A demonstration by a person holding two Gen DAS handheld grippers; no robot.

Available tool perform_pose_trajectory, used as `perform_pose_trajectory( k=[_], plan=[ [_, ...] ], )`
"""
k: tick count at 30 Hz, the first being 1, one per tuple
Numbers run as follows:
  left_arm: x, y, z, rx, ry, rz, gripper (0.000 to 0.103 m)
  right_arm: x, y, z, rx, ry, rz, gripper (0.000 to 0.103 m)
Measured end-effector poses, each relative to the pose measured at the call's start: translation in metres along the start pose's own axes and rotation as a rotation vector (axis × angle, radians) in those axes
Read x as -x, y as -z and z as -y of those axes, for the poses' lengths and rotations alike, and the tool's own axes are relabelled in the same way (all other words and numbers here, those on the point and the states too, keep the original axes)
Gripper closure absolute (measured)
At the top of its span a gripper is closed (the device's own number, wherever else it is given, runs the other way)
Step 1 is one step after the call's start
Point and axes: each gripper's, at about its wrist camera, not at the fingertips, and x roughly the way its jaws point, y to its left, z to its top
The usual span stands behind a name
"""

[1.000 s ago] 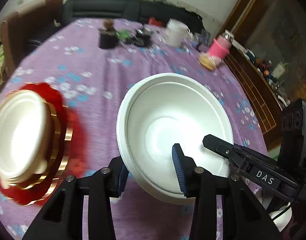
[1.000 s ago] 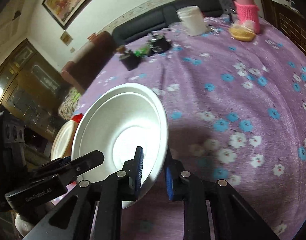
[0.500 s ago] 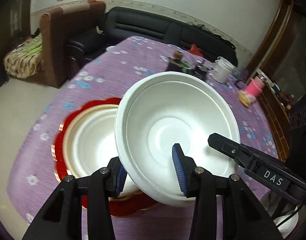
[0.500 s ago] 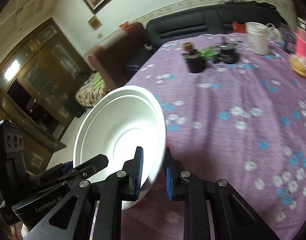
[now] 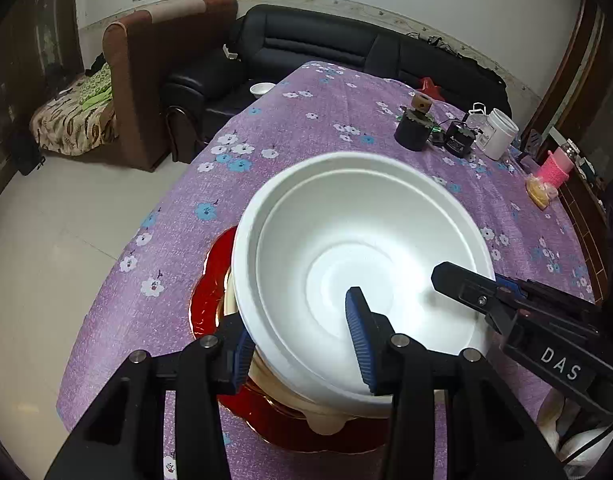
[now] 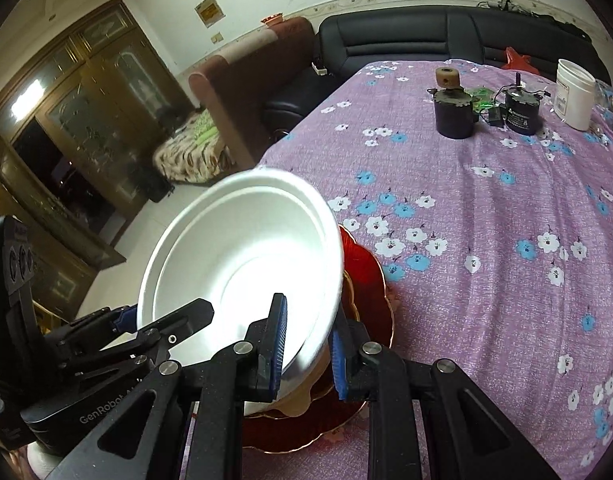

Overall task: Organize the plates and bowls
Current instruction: 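Carry the white bowl onto the white plate on the stack and release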

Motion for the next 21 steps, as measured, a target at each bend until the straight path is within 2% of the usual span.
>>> perform_pose_trajectory(
  k=[2, 7, 10, 12, 18, 21],
  plan=[
    [0.001, 0.001, -0.004, 0.009, -0.005, 0.008, 0.06, -0.004, 0.001, -0.002, 0.006, 0.011, -0.005, 0.081],
    [0.009, 0.002, -0.018, 0.051, -0.007, 0.032, 0.046, -0.01, 0.004, -0.003, 0.023, 0.039, 0.007, 0.08],
    [0.019, 0.004, -0.029, 0.094, -0.002, 0.053, 0.04, -0.01, 0.006, -0.005, 0.023, 0.025, 0.024, 0.071],
    [0.026, 0.006, -0.038, 0.125, 0.004, 0.073, 0.039, -0.007, 0.006, -0.003, 0.009, 0.0, 0.045, 0.058],
    [0.048, 0.019, -0.067, 0.241, 0.023, 0.125, 0.028, 0.012, 0.007, 0.0, -0.026, -0.034, 0.103, 0.05],
    [0.05, 0.028, -0.081, 0.295, 0.032, 0.126, 0.026, 0.021, 0.012, 0.006, -0.045, -0.039, 0.123, 0.048]
  ],
)
